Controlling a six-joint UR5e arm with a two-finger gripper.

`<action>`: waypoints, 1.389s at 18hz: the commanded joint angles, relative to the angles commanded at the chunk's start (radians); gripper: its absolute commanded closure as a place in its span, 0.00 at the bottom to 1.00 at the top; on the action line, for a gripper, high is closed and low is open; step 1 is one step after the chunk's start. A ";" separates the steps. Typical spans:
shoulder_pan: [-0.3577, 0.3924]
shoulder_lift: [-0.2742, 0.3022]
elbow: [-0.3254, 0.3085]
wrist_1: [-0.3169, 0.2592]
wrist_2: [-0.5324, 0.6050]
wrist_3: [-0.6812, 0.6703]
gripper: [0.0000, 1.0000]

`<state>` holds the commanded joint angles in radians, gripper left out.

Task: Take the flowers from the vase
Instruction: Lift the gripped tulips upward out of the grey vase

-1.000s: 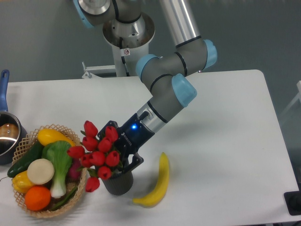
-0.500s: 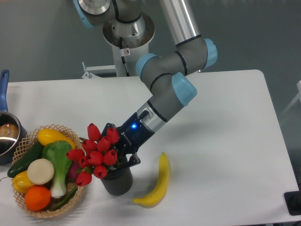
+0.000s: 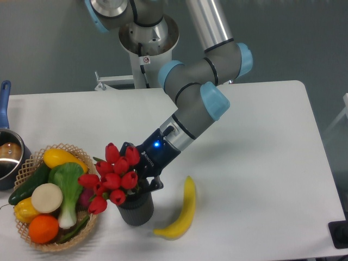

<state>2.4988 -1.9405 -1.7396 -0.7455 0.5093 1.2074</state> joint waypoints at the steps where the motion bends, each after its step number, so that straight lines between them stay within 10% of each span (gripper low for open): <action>1: 0.002 0.005 0.006 0.000 0.000 -0.008 0.62; 12: 0.020 0.061 0.035 0.000 -0.069 -0.181 0.62; 25: 0.043 0.064 0.230 0.000 -0.104 -0.462 0.62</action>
<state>2.5417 -1.8761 -1.5095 -0.7455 0.4051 0.7457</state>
